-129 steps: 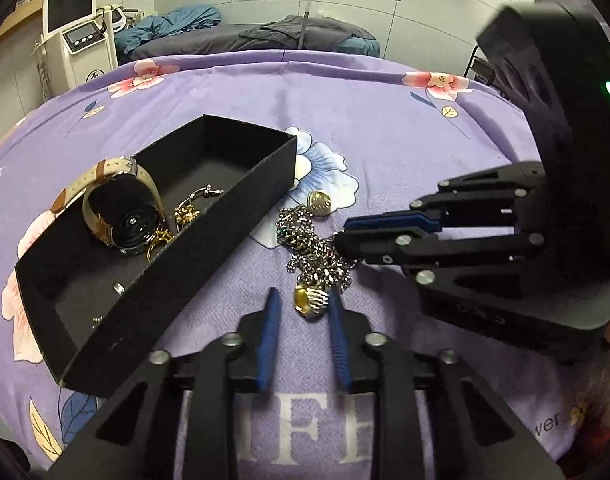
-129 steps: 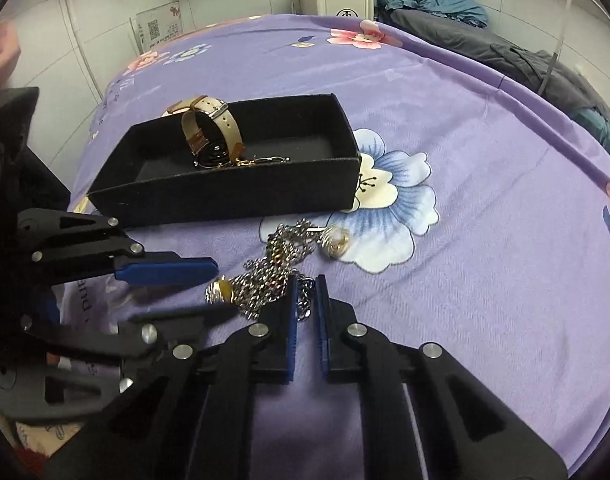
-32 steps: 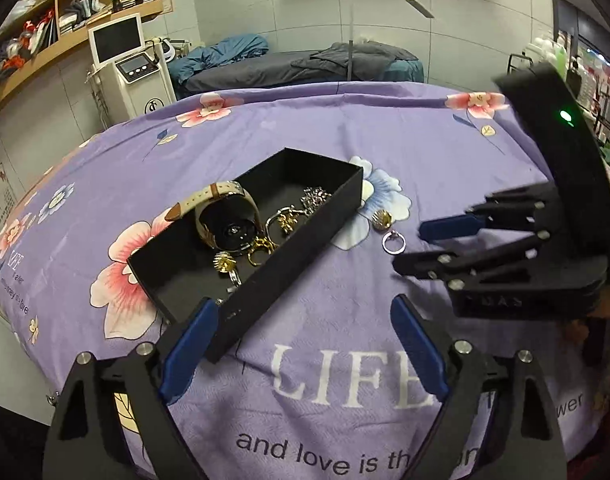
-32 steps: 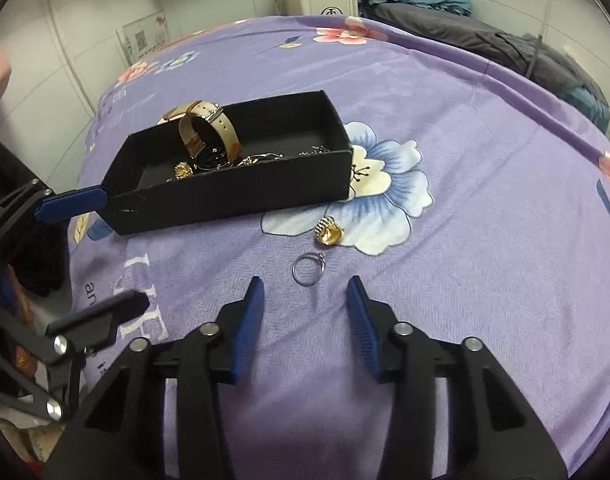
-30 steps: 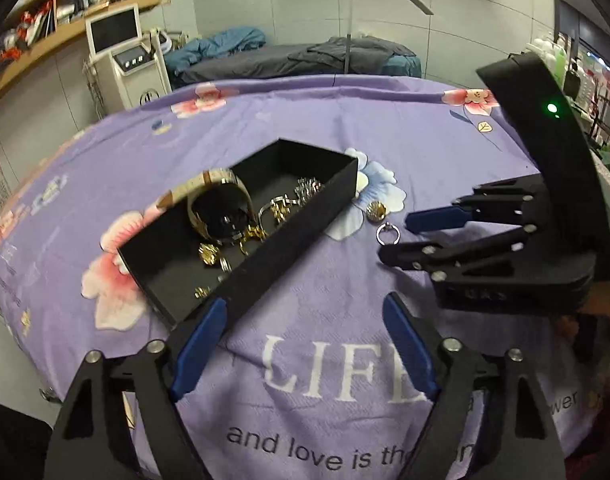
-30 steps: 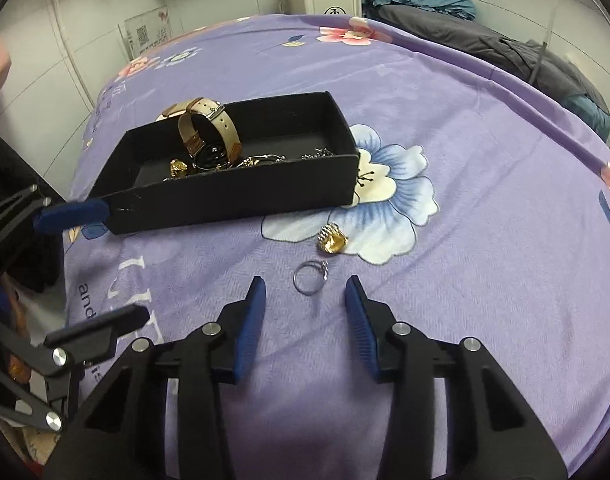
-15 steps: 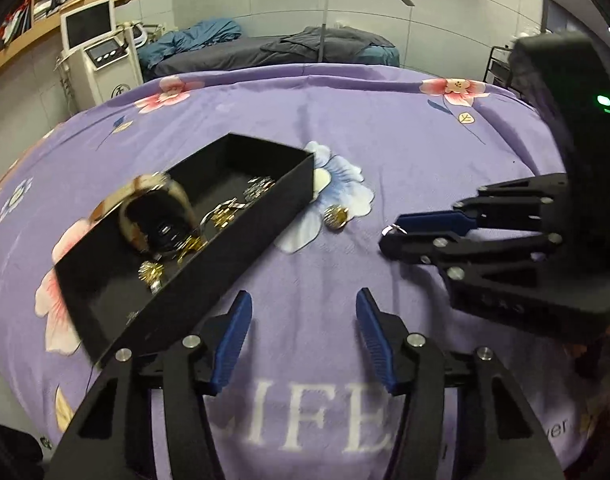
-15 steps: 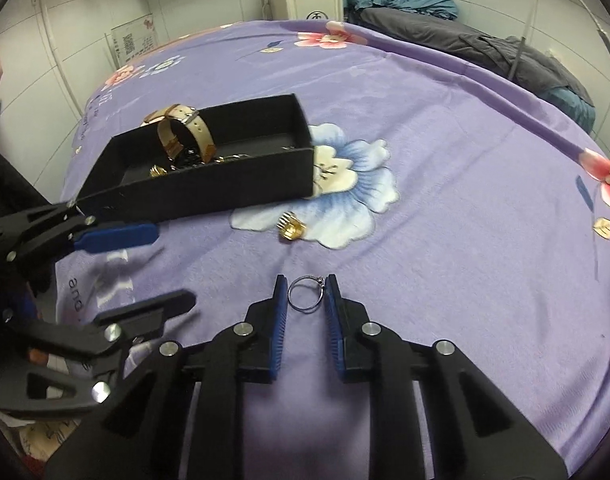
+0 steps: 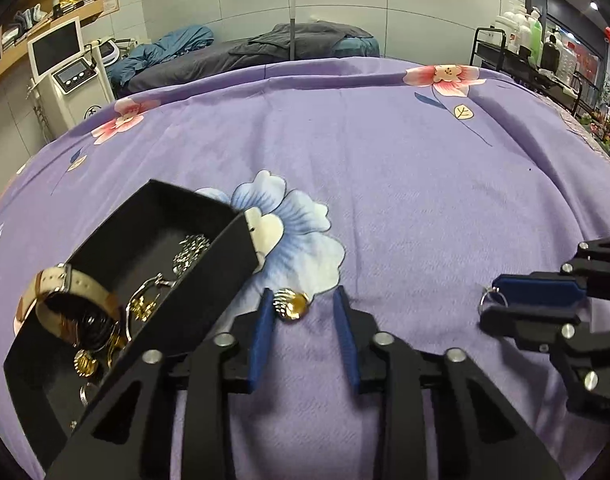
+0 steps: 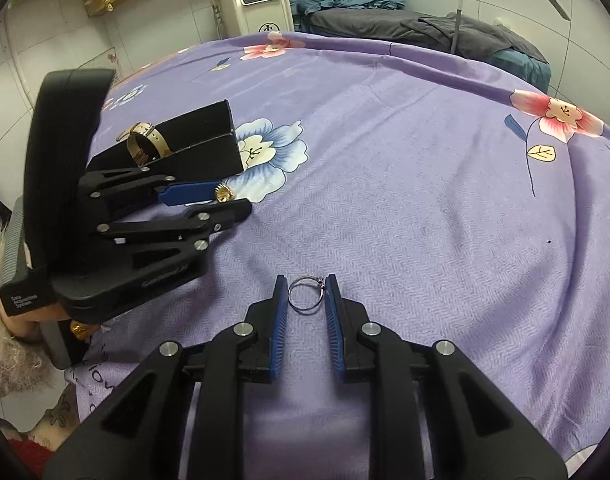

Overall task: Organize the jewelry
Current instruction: 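Grasp the small silver ring with the right tool while the left tool grasps a gold earring, then drop the silver ring into the box with the right tool while the left tool drops the earring in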

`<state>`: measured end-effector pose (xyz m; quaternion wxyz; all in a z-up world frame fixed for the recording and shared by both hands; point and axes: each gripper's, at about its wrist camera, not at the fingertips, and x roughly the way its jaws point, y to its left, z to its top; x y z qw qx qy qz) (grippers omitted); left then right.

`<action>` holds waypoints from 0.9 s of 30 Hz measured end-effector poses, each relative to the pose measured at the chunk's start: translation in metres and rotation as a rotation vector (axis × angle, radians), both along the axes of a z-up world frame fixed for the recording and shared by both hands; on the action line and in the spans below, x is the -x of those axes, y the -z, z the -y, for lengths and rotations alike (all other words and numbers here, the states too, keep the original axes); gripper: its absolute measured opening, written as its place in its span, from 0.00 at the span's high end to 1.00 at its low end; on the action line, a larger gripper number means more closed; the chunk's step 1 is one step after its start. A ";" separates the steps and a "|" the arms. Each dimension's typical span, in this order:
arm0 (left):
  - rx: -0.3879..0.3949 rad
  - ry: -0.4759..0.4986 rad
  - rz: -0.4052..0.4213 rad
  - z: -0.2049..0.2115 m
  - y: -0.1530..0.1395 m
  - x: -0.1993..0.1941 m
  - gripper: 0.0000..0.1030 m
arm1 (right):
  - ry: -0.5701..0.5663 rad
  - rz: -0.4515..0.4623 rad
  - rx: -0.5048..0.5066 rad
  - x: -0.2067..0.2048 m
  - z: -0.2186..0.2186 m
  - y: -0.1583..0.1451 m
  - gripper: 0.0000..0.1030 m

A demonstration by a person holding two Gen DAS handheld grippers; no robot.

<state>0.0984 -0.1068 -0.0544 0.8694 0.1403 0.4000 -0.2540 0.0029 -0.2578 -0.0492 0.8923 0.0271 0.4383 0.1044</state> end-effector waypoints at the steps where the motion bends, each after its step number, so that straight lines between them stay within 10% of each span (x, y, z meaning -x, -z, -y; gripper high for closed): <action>1: 0.002 0.003 -0.003 0.002 0.000 -0.001 0.84 | -0.003 -0.002 0.005 -0.001 -0.002 0.000 0.81; 27: 0.097 -0.148 0.032 -0.095 -0.064 0.047 0.84 | -0.189 0.049 -0.030 -0.022 -0.068 -0.032 0.81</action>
